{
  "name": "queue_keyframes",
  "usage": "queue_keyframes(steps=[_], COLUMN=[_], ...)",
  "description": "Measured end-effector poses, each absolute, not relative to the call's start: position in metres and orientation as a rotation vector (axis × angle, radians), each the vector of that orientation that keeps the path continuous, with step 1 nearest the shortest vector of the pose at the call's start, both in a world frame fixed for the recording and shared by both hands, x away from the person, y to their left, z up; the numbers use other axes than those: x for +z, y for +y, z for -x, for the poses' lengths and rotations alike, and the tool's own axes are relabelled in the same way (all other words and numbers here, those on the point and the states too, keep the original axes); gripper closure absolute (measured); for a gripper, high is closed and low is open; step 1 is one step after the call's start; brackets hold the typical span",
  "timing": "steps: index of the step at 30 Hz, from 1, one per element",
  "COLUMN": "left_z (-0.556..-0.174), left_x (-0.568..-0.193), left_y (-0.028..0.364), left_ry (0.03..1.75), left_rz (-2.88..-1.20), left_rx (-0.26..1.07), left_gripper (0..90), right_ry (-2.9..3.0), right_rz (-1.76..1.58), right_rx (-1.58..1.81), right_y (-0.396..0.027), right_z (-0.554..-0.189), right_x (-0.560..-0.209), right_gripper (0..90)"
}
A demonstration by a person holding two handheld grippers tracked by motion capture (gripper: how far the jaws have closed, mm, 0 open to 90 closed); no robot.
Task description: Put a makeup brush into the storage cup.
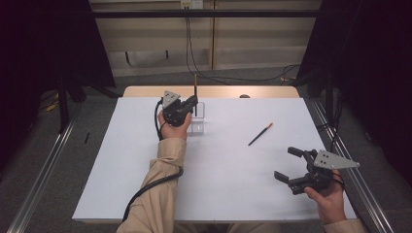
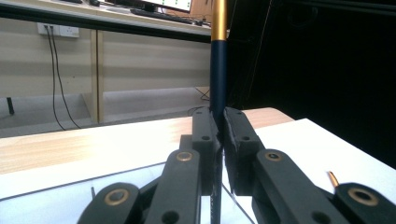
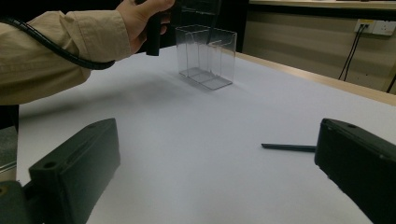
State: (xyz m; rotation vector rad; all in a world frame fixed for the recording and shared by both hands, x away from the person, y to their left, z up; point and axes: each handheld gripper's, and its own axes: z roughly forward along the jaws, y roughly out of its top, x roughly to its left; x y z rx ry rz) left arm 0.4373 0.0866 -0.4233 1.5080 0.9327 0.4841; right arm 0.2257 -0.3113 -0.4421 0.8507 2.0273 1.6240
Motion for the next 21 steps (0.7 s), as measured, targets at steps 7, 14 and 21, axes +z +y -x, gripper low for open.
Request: queue_keyframes(steps=[7, 14, 21], left_z=[-0.4358, -0.4351, -0.4349], left_x=[-0.4253, -0.4279, -0.4300], left_y=[0.0861, 0.0846, 0.0833], left_ry=[0.936, 0.938, 0.937], left_rz=[-1.504, -1.512, -1.519], left_rx=[0.484, 0.492, 0.498], left_gripper=[83.8, 83.8, 83.8], right_ry=[2.028, 2.027, 2.028], right_rz=[-0.851, -0.851, -0.851], right_rx=[1.624, 1.625, 1.625], right_y=[-0.3112, -0.3113, -0.3112], right_z=[-0.2256, -0.2256, -0.2256], right_x=[-0.4420, -0.4420, -0.4420], right_gripper=[0.0, 0.0, 0.0])
